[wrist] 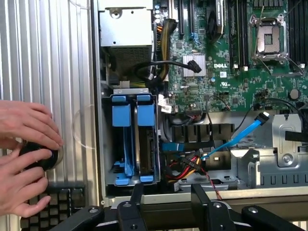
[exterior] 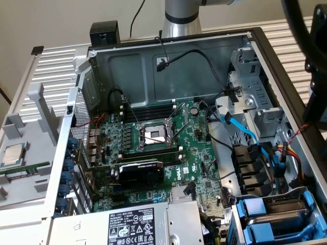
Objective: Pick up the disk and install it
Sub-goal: 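Insert the first disk wire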
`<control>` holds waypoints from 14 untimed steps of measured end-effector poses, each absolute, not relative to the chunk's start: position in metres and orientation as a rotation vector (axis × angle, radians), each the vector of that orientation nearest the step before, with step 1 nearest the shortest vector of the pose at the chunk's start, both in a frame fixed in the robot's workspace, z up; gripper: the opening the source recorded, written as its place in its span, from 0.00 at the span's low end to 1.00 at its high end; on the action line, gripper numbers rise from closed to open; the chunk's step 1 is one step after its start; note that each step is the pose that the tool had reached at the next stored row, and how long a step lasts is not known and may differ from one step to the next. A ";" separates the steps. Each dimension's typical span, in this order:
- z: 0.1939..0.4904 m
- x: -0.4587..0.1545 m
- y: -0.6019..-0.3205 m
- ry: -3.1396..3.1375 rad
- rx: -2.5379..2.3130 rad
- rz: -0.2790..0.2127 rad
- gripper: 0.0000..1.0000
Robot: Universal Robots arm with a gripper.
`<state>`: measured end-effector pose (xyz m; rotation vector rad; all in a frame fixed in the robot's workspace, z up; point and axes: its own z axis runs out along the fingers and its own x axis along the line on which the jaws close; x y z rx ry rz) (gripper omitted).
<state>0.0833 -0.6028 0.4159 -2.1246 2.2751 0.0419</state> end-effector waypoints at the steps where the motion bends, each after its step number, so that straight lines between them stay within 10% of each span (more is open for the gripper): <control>1: 0.415 0.083 -0.603 2.286 -2.112 0.043 0.51; 14: 0.401 0.083 -0.596 2.368 -2.012 0.041 0.71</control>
